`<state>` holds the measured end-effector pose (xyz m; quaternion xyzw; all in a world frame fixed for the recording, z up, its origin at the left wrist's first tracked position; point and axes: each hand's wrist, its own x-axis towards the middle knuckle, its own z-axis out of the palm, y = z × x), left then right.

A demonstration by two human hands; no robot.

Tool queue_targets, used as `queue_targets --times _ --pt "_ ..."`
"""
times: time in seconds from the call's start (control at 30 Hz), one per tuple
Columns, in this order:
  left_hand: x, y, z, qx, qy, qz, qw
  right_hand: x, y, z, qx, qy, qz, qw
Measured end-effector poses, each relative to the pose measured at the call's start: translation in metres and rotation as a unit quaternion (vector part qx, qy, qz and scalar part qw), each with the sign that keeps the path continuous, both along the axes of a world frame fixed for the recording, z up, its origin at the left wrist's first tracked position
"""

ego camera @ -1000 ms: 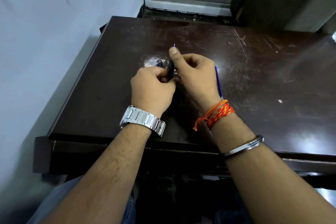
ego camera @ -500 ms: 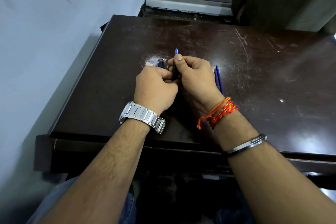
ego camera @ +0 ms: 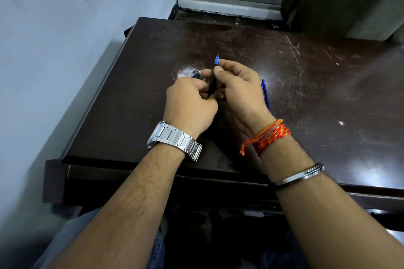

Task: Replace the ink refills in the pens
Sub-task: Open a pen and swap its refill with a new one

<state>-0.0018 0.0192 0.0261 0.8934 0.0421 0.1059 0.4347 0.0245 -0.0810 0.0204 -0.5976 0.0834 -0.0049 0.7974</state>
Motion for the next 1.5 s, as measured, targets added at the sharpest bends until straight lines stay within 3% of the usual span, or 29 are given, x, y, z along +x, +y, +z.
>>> queue_targets --times 0.2,0.4,0.53,0.73,0.9,1.1,1.27,1.5 --pt "-0.0008 -0.0005 0.0006 0.007 0.005 0.007 1.0 0.002 -0.0084 -0.0045 -0.125 -0.027 -0.018 0.992" --pt "-0.0005 0.0 0.0009 0.01 0.0 0.001 1.0 0.0043 -0.0098 -0.0011 -0.065 -0.007 -0.016 0.998" --pt "-0.0004 -0.0013 -0.0006 0.017 0.003 -0.003 1.0 0.0031 -0.0097 -0.0058 -0.117 -0.013 -0.025 0.993" --pt "-0.0007 -0.0004 -0.0001 0.014 0.007 0.0 1.0 0.0036 -0.0089 -0.0035 -0.096 -0.02 -0.017 0.995" --pt "-0.0013 -0.0022 -0.0011 0.038 0.007 -0.01 0.999 0.0012 -0.005 -0.0066 -0.133 -0.019 -0.003 0.991" --pt "-0.0003 -0.001 -0.0007 0.034 0.01 -0.01 0.999 0.0026 -0.0062 -0.0052 -0.079 -0.028 0.017 0.996" --pt "-0.0007 -0.0013 -0.0016 0.035 0.003 -0.008 0.999 0.0002 -0.0046 -0.0076 -0.132 -0.006 0.009 0.991" --pt "-0.0009 -0.0012 -0.0006 0.031 0.009 -0.009 0.999 0.0018 -0.0052 -0.0038 -0.078 -0.016 -0.006 0.997"
